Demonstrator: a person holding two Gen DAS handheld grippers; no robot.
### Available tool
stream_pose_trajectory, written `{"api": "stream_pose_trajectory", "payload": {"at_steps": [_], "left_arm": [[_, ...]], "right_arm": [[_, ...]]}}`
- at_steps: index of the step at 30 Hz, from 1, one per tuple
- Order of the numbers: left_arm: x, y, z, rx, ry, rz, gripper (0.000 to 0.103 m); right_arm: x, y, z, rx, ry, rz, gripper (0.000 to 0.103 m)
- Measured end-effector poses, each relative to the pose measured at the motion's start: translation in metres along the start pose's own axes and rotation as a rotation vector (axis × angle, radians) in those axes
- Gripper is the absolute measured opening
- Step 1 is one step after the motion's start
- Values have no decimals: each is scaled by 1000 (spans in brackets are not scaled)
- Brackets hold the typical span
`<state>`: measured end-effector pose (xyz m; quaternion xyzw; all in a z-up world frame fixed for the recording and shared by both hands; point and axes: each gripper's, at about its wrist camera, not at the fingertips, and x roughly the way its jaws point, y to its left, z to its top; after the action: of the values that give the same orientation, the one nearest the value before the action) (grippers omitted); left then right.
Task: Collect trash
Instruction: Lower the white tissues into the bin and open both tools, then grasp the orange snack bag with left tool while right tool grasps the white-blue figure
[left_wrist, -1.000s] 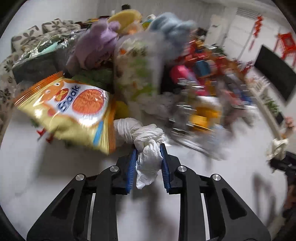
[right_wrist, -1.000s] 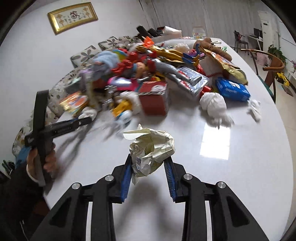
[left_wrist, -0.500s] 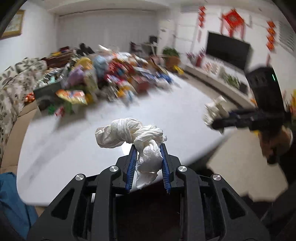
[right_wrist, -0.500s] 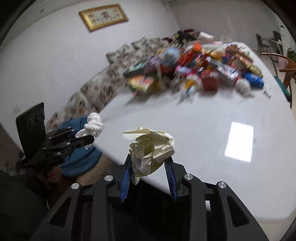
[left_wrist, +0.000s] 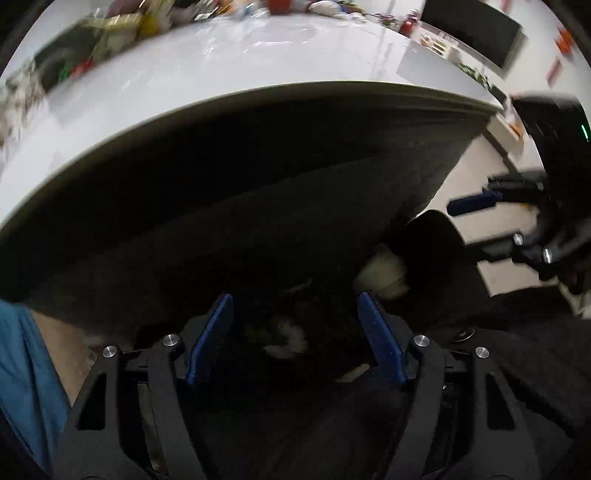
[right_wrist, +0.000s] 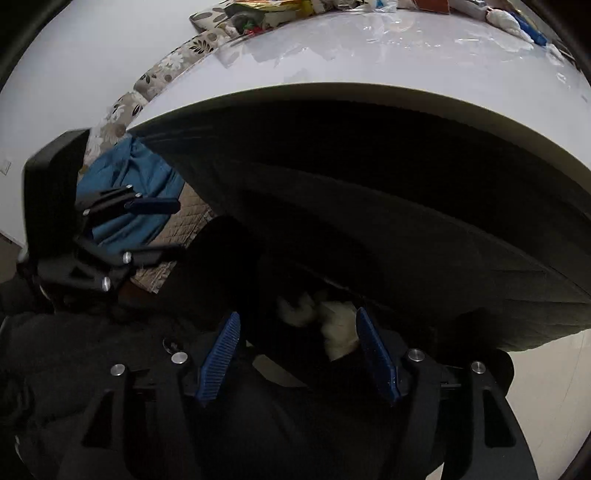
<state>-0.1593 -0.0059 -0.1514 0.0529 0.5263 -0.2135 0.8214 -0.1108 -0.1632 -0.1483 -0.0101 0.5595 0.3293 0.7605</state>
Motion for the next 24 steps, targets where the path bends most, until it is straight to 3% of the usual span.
{"api": "stream_pose_trajectory", "payload": {"at_steps": [4, 6, 10, 12, 17, 22, 24], "left_arm": [[-35, 11, 22, -43, -99, 39, 69], [-61, 16, 44, -53, -185, 101, 80], [-98, 32, 92, -71, -374, 191, 89], [-102, 45, 120, -103, -428, 246, 90], [-84, 79, 168, -209, -431, 266, 90], [-68, 110, 180, -293, -405, 267, 90], [-63, 121, 184, -310, -398, 279, 90]], "right_arm": [[-48, 12, 19, -73, -114, 37, 66], [-69, 13, 40, -98, -177, 20, 71], [-95, 3, 113, -128, -310, -62, 76], [-91, -7, 150, -114, -354, -114, 80], [-40, -48, 259, 42, -363, -151, 80], [1, -76, 321, 151, -324, -196, 80], [21, -85, 336, 170, -276, -227, 72]]}}
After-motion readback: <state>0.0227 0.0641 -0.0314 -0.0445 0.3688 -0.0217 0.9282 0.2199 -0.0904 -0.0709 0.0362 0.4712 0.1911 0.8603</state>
